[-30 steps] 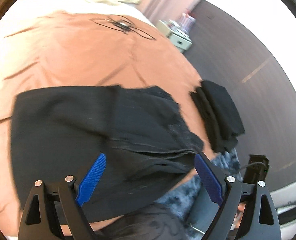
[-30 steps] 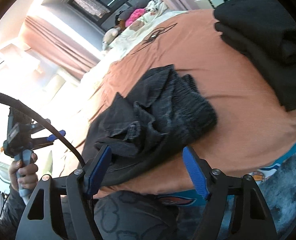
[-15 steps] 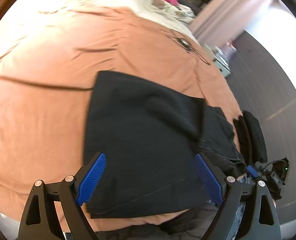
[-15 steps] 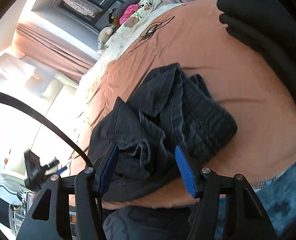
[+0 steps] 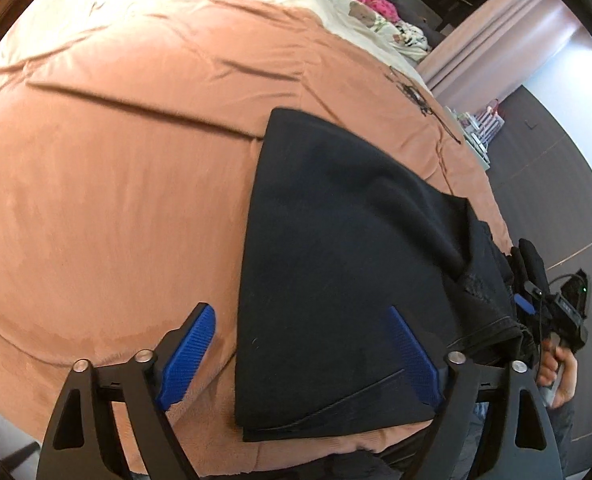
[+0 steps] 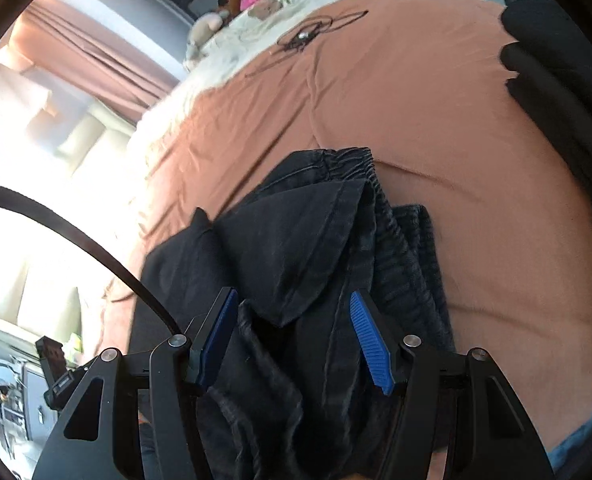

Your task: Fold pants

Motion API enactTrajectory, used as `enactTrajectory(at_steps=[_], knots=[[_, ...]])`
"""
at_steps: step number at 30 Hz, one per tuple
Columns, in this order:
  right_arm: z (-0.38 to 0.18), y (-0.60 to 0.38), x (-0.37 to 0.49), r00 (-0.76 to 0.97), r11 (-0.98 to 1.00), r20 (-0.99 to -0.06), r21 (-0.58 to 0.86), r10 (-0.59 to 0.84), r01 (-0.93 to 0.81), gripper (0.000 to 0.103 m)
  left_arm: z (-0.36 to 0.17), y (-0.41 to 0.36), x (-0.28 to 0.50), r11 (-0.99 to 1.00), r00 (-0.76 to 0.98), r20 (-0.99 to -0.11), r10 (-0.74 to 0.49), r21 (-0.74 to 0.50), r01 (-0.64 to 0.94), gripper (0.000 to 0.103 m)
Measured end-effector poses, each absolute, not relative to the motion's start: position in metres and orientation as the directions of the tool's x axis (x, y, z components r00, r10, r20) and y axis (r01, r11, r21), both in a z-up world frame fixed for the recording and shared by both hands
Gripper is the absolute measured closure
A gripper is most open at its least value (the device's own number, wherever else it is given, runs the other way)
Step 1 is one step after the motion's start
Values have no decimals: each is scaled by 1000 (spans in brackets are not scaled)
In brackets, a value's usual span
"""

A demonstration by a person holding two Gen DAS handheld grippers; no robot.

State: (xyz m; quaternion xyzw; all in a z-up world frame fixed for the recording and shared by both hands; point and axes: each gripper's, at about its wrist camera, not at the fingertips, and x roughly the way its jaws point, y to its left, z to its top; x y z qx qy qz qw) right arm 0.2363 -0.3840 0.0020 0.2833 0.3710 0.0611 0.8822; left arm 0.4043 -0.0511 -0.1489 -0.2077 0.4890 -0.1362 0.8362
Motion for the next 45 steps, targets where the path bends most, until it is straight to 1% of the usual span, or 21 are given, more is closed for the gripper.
enactTrajectory(at_steps=[6,7,8,9,10,11,13,19,21,24,26,29,31,34,36,37,38,45], knots=[[-1,-381,275,675,852,-655,519,340,74,45,-159,-48,405,891,466,-783,-412,-453,28,18],[-2,-379,281,669,858,-665,508,332,79,51,-159,-47,406,892,465,-784,-411,-451,29,19],[-1,-380,285,669,857,-663,510,336,75,77,-160,-47,406,893,461,-786,-412,-449,32,19],[-1,-378,290,663,856,-662,513,349,62,87,-162,-47,406,895,456,-790,-410,-445,34,23],[2,-377,293,665,860,-659,508,352,48,95,-163,-48,406,898,449,-796,-407,-439,36,27],[6,-378,294,672,871,-658,490,339,40,99,-166,-49,406,901,438,-803,-405,-432,40,28],[17,-374,298,690,894,-655,448,309,25,100,-170,-51,406,904,422,-811,-404,-425,49,33],[44,-372,313,720,922,-642,387,263,8,100,-178,-55,402,912,408,-823,-396,-405,68,34],[51,-373,320,730,923,-639,384,243,29,100,-178,-55,402,912,407,-823,-396,-405,68,34],[48,-375,330,735,913,-640,402,224,71,100,-179,-57,401,916,406,-827,-389,-396,71,34],[42,-371,337,728,923,-658,374,192,94,100,-178,-58,400,919,409,-829,-383,-389,72,34],[40,-365,346,737,936,-657,338,159,100,100,-178,-58,401,918,407,-829,-382,-390,68,34],[42,-365,348,740,929,-646,360,186,81,99,-177,-58,401,917,407,-829,-384,-394,62,34],[38,-368,349,695,908,-676,411,244,81,90,-174,-57,401,916,407,-828,-385,-397,59,34],[39,-367,340,691,892,-657,451,302,39,76,-173,-57,399,915,410,-825,-388,-399,62,34],[41,-366,335,693,892,-651,451,308,26,62,-172,-57,398,913,411,-824,-391,-402,63,34],[42,-365,325,697,898,-650,440,303,21,51,-172,-56,397,911,412,-821,-394,-407,62,34],[36,-370,273,693,890,-643,455,328,1,50,-167,-55,390,903,420,-809,-410,-425,65,34]])
